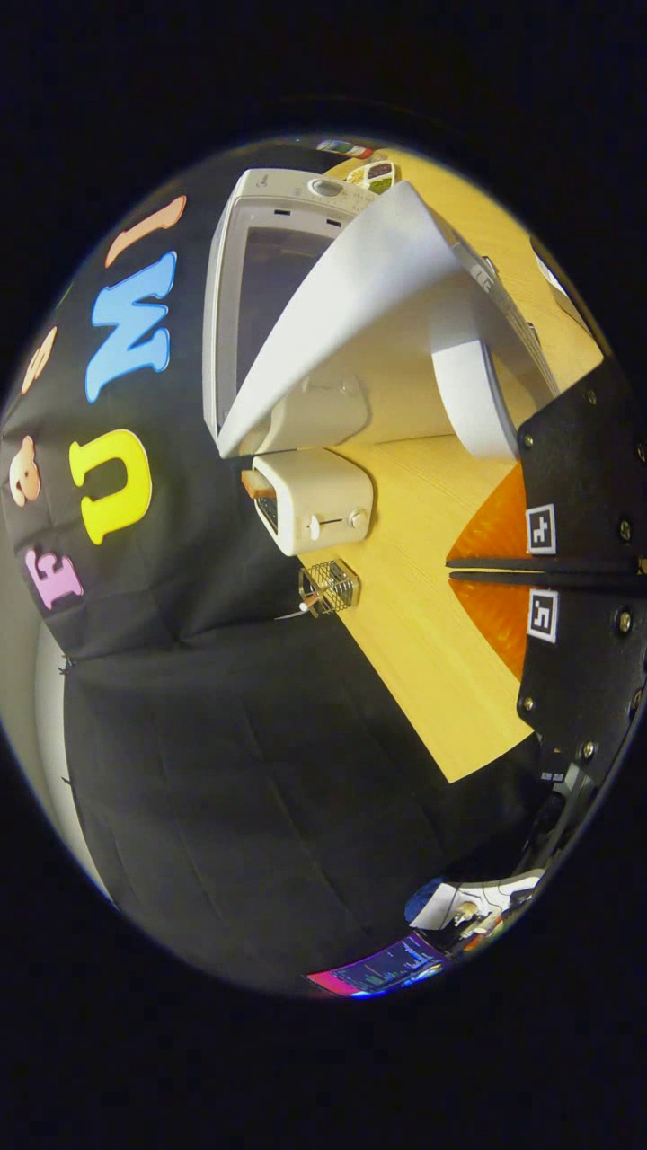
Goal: Open the microwave, put the food inside, and close the microwave door.
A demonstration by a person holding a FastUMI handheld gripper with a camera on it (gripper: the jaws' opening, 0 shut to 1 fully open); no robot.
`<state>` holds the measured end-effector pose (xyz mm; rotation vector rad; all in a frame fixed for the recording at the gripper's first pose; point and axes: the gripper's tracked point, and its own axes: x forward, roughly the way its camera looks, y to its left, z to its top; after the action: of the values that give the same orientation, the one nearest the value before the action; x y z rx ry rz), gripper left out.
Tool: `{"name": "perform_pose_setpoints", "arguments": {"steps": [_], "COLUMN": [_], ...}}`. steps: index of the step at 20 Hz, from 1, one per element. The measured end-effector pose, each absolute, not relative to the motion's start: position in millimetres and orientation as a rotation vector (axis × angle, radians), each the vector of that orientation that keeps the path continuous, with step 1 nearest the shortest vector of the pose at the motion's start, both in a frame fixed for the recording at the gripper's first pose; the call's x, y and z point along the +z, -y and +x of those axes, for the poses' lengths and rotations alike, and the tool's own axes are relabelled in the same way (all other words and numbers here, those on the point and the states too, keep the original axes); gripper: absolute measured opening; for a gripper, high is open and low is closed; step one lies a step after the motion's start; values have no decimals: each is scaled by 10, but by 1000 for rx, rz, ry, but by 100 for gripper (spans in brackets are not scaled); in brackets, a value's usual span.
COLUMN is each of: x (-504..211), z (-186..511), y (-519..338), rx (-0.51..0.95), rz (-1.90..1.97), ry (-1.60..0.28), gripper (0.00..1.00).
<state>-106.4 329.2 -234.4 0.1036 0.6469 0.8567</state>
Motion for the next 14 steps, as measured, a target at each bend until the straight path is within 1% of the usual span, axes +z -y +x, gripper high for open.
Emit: {"name": "perform_pose_setpoints", "arguments": {"steps": [3, 9, 14], "x": [-2452, -2465, -2494], "z": [-832, -292, 134], "y": [-2947, -2365, -1904], "rx": [781, 620, 520], "rz": [68, 138, 158], "ry": [-643, -648, -643], "gripper": [0, 0, 0]}}
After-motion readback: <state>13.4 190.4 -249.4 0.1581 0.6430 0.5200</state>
